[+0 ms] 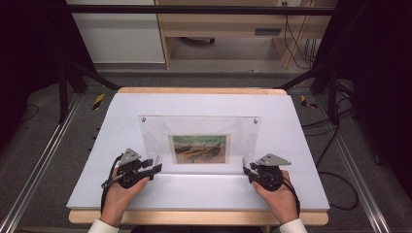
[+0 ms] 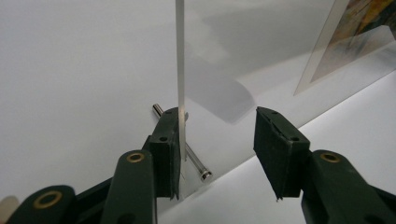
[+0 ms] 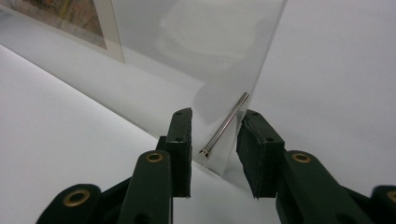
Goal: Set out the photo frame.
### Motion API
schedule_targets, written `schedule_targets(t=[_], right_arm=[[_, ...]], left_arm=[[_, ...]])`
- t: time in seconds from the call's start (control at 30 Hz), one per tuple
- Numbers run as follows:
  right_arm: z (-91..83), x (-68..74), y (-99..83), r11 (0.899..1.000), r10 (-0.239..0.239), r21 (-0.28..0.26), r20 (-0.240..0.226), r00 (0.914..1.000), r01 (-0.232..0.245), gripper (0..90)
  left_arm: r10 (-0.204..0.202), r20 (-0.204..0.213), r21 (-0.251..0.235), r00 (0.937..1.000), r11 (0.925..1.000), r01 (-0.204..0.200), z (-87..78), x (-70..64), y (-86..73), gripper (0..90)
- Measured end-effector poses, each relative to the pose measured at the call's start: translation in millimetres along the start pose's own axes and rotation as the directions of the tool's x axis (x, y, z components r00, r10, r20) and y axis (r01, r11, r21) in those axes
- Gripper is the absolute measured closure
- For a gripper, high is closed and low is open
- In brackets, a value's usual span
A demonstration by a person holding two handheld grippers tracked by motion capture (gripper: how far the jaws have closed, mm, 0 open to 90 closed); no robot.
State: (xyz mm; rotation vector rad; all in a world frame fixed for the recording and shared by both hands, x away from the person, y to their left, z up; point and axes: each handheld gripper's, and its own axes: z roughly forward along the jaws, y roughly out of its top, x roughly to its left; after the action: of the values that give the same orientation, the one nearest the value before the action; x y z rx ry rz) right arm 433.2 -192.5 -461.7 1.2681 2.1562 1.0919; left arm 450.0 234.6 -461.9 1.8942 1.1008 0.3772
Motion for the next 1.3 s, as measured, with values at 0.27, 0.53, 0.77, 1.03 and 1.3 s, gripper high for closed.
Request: schedule_targets(t=[0.27,0.53,0.77,1.03,1.3], right_arm=[[0.3,0.8,-1.4,1.0,0.003,-0.022,-0.006,1.0,-0.003,58.2],[0.6,1.4,-1.3,1.0,0.01,-0.029,0.0,1.0,-0.01,49.5],[1.1,2.7,-0.4,0.999,-0.006,-0.037,0.005,1.0,0.006,36.1],[0.4,4.0,2.8,0.998,-0.006,-0.066,0.016,0.9999,0.007,17.5],[-5.2,4.7,3.5,0.994,-0.029,-0.109,0.046,0.9985,0.034,11.9]], left_arm=[[0.001,-0.001,-0.007,1.0,1.0,-0.001,-0.3,-0.5,0.0,51.7],[0.003,-0.014,-0.029,0.9999,0.9996,-0.004,-2.7,-0.4,0.6,49.0],[0.026,-0.024,-0.042,0.9994,0.9988,-0.027,-5.5,-2.3,1.6,37.1],[0.05,-0.042,-0.064,0.9979,0.9966,-0.052,-8.5,-4.7,3.7,21.3],[0.035,-0.027,-0.097,0.999,0.9946,-0.037,-15.4,-2.7,4.9,8.6]])
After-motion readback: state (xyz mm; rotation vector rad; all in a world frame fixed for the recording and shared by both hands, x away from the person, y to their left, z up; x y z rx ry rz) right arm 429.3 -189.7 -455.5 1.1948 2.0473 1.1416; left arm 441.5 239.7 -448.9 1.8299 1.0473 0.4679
